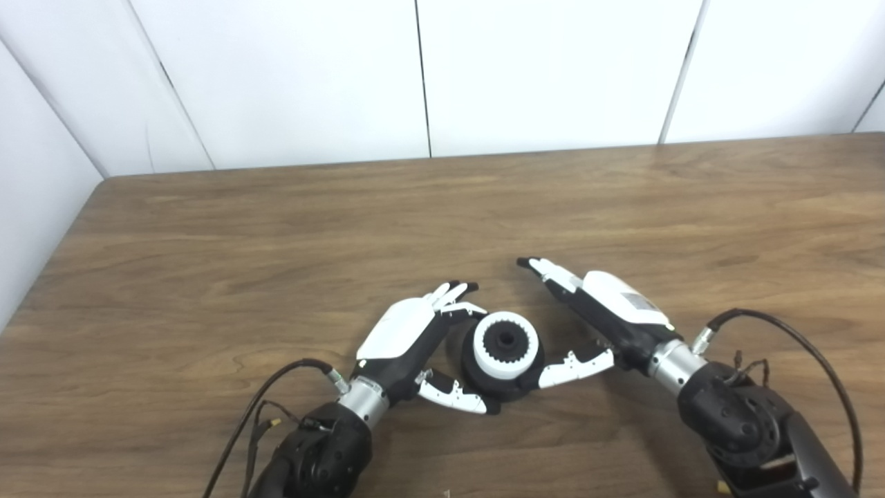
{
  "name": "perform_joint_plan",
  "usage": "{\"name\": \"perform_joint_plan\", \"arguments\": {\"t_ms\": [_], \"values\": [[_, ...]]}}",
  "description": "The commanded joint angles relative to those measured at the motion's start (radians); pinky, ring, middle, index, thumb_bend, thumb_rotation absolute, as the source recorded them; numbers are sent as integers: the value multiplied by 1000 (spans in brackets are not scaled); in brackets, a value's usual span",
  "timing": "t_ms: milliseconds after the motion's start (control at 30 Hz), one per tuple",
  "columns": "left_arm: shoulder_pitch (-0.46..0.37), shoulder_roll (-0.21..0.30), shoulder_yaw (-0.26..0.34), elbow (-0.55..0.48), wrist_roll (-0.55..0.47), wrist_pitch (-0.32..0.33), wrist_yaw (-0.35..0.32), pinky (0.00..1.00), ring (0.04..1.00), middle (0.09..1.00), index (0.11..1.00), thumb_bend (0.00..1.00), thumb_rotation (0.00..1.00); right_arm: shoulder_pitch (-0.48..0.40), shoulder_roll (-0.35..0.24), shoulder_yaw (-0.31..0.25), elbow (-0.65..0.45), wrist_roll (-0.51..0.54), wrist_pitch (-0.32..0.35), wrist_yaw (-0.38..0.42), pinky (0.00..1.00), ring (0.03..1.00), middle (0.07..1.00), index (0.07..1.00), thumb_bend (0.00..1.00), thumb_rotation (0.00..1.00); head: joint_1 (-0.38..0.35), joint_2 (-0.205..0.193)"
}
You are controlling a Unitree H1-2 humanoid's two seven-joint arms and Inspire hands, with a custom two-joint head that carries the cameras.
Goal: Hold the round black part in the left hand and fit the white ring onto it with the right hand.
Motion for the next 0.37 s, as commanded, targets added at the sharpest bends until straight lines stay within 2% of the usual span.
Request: {"name": "perform_joint_plan", "arguments": {"t_ms": [0, 200, 333], "values": [[-12, 15, 7, -14, 4, 11, -9, 966, 1000, 977, 713, 982, 295, -13, -10, -15, -36, -3, 9, -2, 925, 982, 997, 1000, 1000, 476, 1, 0], [-10, 18, 13, -22, 9, 20, -14, 956, 1000, 970, 716, 980, 268, -1, -10, -33, -37, 24, 10, -9, 920, 984, 995, 1000, 996, 482, -2, 3], [-10, 21, 15, -21, 7, 13, -15, 954, 1000, 969, 718, 980, 289, 2, -18, -43, -38, 45, 11, -2, 908, 987, 1000, 998, 1000, 489, -3, 5]]}}
